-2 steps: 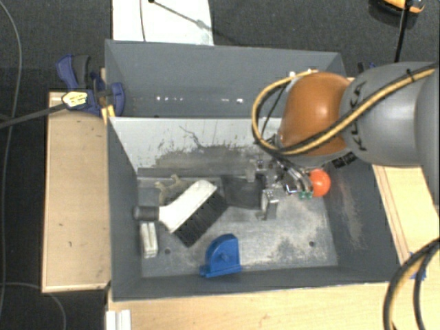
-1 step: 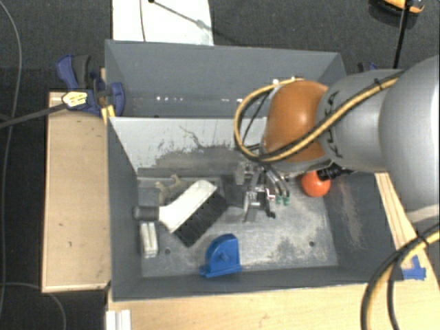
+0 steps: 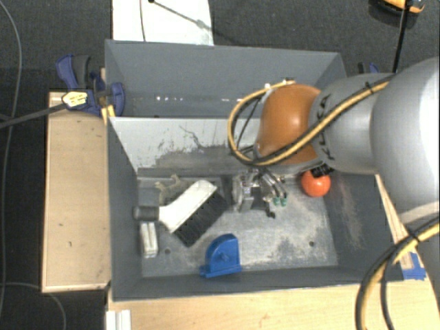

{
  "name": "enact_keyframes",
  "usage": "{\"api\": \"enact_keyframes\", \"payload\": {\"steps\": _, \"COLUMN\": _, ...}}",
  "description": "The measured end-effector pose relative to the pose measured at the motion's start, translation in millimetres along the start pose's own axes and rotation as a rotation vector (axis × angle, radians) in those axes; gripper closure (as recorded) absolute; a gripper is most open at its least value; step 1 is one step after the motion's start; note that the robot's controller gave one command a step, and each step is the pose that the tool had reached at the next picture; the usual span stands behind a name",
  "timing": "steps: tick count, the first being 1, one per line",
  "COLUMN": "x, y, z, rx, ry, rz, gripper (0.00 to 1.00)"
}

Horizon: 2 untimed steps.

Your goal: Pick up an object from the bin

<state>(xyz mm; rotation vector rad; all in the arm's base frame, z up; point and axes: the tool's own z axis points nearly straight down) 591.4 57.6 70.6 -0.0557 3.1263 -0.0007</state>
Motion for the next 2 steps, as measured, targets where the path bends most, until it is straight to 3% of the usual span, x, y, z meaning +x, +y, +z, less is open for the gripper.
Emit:
{"api": "enact_keyframes", "payload": {"steps": 1, "x": 0.0, "y": 0.0, "z": 0.0, "rx": 0.000, "ry": 0.000, "rz": 0.000, "gripper": 1.00}}
{"api": "enact_keyframes", "payload": {"steps": 2, "x": 10.3, "y": -5.3, "z": -35.3, "rx": 0.000, "ry": 0.007, "rz": 0.003, "gripper": 1.00}}
